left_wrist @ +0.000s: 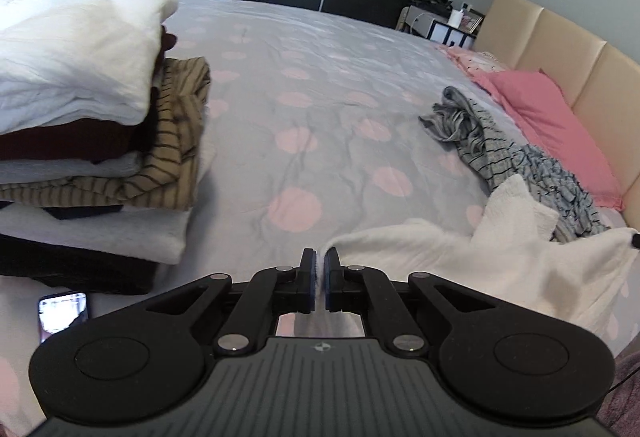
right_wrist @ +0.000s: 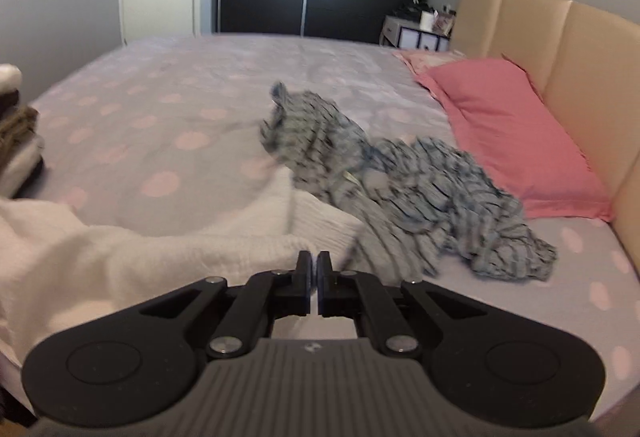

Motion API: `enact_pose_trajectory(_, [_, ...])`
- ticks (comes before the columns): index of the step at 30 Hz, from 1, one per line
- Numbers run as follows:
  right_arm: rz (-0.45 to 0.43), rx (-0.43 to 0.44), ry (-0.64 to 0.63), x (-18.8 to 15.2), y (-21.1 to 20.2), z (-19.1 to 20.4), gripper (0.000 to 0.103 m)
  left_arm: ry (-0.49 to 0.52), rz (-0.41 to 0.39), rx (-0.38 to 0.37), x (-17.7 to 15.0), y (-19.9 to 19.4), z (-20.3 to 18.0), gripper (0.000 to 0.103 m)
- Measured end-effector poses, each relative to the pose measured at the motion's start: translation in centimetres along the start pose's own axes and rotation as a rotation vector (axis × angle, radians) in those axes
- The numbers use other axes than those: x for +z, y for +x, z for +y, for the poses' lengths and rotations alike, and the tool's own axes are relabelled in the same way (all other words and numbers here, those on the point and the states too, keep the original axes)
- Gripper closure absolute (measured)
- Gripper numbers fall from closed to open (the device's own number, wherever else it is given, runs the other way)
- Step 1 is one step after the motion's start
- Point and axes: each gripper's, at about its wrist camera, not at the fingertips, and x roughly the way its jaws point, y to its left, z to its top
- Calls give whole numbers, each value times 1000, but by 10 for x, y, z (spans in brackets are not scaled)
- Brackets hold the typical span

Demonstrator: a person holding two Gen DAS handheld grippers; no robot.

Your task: Fold clothes

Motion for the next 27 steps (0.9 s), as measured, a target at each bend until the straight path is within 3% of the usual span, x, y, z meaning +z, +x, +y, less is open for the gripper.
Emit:
enact_pose_trajectory(5, [194,-93,-146,-24,33,-15,100,102,205,40,-25,25,-5,101])
enact_pose_trajectory(9, [373,-88,-173,-52,60,-29,101,205,329,100,-50,43,-10,101])
enact_pose_trajectory(14, [531,-76,-174,-82,83,-44,103,248,452,142,-72,59,-4,101])
enact_pose_trajectory(18, [475,-51,-143,-78,73,-43,97,209,403,122,-65,53,-1,99])
enact_pose_trajectory(21, [388,5,-97,-63,58,-40,95,151,331,79,-50,41,0,88])
enact_pose_trajectory(25, [293,81,-37,-43,59,-36,69,94,264,37,-33,34,1,84])
enact_pose_trajectory(27, [264,120,-29,-35,65,-31,69,106,243,16,-24,38,-8,84])
